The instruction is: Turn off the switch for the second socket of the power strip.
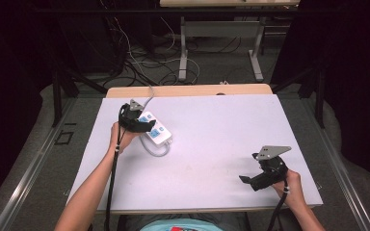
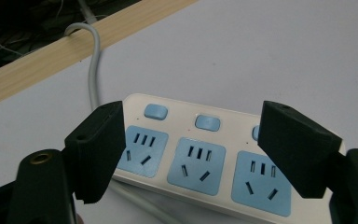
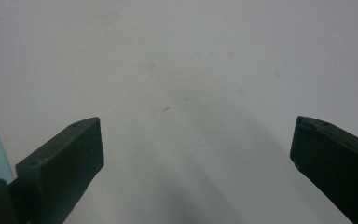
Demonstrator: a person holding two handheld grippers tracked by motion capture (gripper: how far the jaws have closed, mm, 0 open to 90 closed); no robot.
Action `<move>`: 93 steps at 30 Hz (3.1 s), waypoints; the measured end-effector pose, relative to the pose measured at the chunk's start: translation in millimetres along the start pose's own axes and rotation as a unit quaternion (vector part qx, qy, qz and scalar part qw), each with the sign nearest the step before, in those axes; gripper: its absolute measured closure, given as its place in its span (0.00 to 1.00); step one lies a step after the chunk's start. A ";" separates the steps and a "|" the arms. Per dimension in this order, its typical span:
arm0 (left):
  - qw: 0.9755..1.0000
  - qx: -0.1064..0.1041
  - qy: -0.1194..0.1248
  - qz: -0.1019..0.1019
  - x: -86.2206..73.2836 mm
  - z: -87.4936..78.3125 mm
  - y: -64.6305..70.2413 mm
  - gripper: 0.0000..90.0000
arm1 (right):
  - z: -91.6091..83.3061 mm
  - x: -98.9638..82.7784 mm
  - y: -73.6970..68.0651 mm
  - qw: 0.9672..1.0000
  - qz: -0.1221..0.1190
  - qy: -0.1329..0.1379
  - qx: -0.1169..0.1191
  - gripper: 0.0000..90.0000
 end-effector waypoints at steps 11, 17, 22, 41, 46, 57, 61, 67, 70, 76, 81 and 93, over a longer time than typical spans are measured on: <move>1.000 -0.011 0.000 -0.007 2.9 6.8 0.4 0.53 | 0.6 -0.1 0.3 1.000 0.002 0.001 -0.004 0.02; 1.000 -0.024 -0.005 -0.002 2.7 10.5 2.4 0.66 | 0.8 -0.5 0.8 1.000 0.004 0.000 -0.003 0.02; 0.999 -0.032 -0.015 0.003 0.7 18.6 5.3 0.76 | -0.3 -0.6 0.8 1.000 0.001 -0.003 -0.001 0.03; 0.999 -0.037 -0.019 0.002 -2.2 29.5 3.2 0.96 | 1.2 -0.8 0.9 1.000 0.004 0.001 -0.005 0.03; 0.999 -0.035 -0.021 0.002 -4.4 33.9 3.3 0.97 | 1.0 -0.7 0.8 1.000 0.002 0.001 -0.006 0.03; 0.999 -0.039 -0.016 -0.008 -7.1 40.1 2.4 0.99 | 0.4 -1.1 0.8 1.000 0.004 -0.004 -0.003 0.03; 0.999 -0.040 -0.017 -0.007 -7.4 40.0 2.9 0.99 | 1.6 -1.1 0.8 1.000 0.005 0.001 -0.005 0.03; 0.999 -0.039 -0.018 -0.001 -7.4 40.1 4.1 0.99 | 1.7 -1.2 1.0 1.000 0.005 0.000 -0.006 0.03; 0.999 -0.040 -0.025 0.008 -6.6 39.6 4.0 1.00 | 1.8 -1.1 0.7 1.000 0.005 0.000 -0.003 0.03; 0.999 -0.033 -0.023 0.018 -6.2 40.5 7.1 1.00 | 1.4 -1.4 0.5 1.000 0.006 -0.006 -0.003 0.03; 0.999 -0.033 -0.025 0.019 -6.4 40.1 6.8 1.00 | 1.1 -1.4 0.9 1.000 0.002 -0.009 -0.001 0.03; 0.999 -0.034 -0.016 0.015 -7.7 40.6 6.2 1.00 | 1.4 -1.3 0.4 1.000 0.005 -0.005 -0.005 0.03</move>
Point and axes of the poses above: each handheld gripper's, and its own axes: z roughly forward along the jaws, x roughly out of its top, y roughly to its right, the point moved 3 cm from there along z, roughly forward along the jaws, and after that the axes turned 8 degrees about -z, right-handed, at the moved point
